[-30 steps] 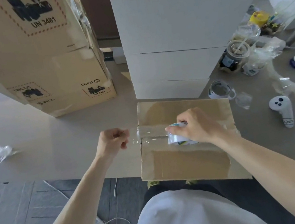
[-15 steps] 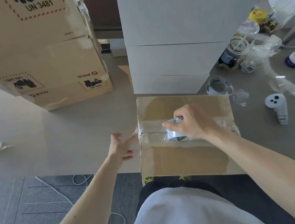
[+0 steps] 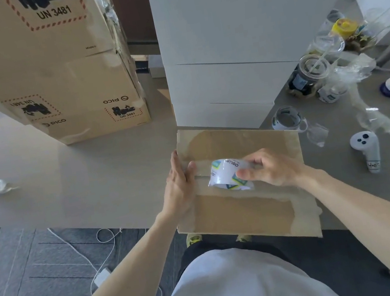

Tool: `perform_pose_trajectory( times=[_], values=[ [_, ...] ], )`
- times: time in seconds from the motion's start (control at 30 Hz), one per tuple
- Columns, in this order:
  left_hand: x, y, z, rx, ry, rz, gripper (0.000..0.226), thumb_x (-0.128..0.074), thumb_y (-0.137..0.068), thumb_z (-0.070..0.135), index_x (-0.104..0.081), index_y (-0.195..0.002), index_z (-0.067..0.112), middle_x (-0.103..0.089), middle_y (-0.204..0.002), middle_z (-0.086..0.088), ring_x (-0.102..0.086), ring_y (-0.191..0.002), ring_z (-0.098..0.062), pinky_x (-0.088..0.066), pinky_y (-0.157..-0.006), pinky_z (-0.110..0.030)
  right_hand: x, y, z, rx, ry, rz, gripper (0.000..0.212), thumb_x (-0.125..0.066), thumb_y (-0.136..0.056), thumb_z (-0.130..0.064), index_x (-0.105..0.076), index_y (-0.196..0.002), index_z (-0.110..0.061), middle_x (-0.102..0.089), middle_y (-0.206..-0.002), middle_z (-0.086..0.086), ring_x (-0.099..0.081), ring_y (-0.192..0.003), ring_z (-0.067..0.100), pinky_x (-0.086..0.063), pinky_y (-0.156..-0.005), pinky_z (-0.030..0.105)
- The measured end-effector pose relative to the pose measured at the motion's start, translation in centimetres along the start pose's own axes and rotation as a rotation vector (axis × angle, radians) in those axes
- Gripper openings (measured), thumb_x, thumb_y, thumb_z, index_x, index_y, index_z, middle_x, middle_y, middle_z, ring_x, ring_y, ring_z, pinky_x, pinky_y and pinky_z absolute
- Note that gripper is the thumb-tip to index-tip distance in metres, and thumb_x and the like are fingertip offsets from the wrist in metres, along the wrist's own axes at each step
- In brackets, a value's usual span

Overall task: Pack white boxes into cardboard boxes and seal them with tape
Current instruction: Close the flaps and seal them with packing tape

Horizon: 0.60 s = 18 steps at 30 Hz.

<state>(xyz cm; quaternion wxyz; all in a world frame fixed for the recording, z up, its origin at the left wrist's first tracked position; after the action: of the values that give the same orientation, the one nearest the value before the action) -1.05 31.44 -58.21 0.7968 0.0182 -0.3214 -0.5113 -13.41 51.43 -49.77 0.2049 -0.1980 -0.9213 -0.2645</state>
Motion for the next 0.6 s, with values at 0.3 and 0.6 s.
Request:
perform_pose_trajectory(
  times=[0.3,0.6],
  values=[
    [-0.1,0.5,0.0,-0.04,-0.113,0.071,0.064,-0.029,-0.102,0.05,-0.018,-0.155,0.015,-0.038,-0.155,-0.013,-0.043,-0.135,-0.037,-0.04,-0.105,-0.05,3.4,4.7,2.9,-0.007,0.139,0.278,0.066,-0.056,-0.071,-0.071,-0.035,-0.045,-0.014,-0.03,-0.039,-0.009,-0.027,-0.038,0.009,-0.019,-0.043,0.02],
    [-0.7,-0.1,2.0,-0.556,-0.628,-0.028,0.05,-0.02,-0.106,0.041,-0.045,-0.146,0.025,-0.031,-0.16,0.003,-0.01,-0.153,-0.015,0.006,-0.123,-0.04,3.1,4.7,3.9,-0.02,0.027,0.265,0.067,-0.059,-0.072,-0.067,-0.037,-0.048,-0.009,-0.037,-0.043,-0.009,-0.034,-0.04,0.006,-0.023,-0.043,0.018]
  ],
)
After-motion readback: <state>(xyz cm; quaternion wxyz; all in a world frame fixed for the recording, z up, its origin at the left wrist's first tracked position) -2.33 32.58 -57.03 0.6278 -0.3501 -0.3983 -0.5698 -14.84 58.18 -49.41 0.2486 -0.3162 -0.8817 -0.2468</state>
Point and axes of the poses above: each hand's wrist, its own y-axis away from the middle knuckle, its own x-axis out of the back of the hand, z = x × y, the point moved 1 cm from there along -y, towards the middle knuckle
